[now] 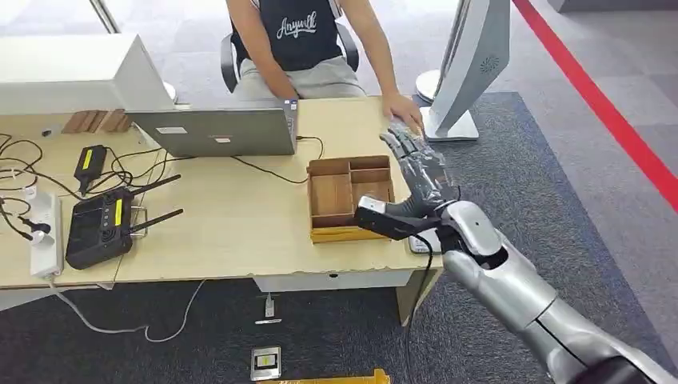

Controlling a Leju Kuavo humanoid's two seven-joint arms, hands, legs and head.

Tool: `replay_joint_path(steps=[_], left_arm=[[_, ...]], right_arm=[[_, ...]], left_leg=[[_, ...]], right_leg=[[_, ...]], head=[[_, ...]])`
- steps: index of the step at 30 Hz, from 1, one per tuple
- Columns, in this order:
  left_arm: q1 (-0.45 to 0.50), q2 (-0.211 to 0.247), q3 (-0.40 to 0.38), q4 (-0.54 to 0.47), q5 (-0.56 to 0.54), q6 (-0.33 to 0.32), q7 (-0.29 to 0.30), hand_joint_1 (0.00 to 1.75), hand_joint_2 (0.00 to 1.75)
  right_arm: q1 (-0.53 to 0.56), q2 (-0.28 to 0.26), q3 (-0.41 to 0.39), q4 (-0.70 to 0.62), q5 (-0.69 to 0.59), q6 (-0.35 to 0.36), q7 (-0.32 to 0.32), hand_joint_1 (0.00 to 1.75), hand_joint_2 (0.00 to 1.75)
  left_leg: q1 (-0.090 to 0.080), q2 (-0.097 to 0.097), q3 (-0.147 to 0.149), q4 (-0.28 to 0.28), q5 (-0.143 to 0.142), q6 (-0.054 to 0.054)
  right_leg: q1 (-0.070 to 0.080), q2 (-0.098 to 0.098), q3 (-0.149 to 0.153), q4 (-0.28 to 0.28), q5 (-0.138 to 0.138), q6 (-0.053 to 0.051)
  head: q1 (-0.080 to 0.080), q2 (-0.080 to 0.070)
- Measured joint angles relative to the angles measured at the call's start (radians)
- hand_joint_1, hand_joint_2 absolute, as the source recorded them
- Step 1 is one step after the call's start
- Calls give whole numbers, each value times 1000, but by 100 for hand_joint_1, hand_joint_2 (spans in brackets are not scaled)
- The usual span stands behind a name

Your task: Pass the card to the sensor for recognition and then transmit it.

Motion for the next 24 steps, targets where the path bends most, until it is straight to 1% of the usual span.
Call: replay_joint_path(steps=[8, 24], left_arm=[[0, 2, 0, 0, -11, -14, -9, 0, 0], [0, 8, 0, 1, -14, -21, -19, 0, 0]], right_arm=[[40, -11, 21, -4, 38, 36, 13, 0, 175], [67, -36, 40, -40, 46, 50, 23, 0, 175]], left_leg=[[0, 0, 0, 0, 0, 0], [0, 0, 0, 0, 0, 0]], right_leg=[[0, 0, 0, 0, 0, 0], [0, 0, 0, 0, 0, 0]], head=[[0, 0], [0, 0]])
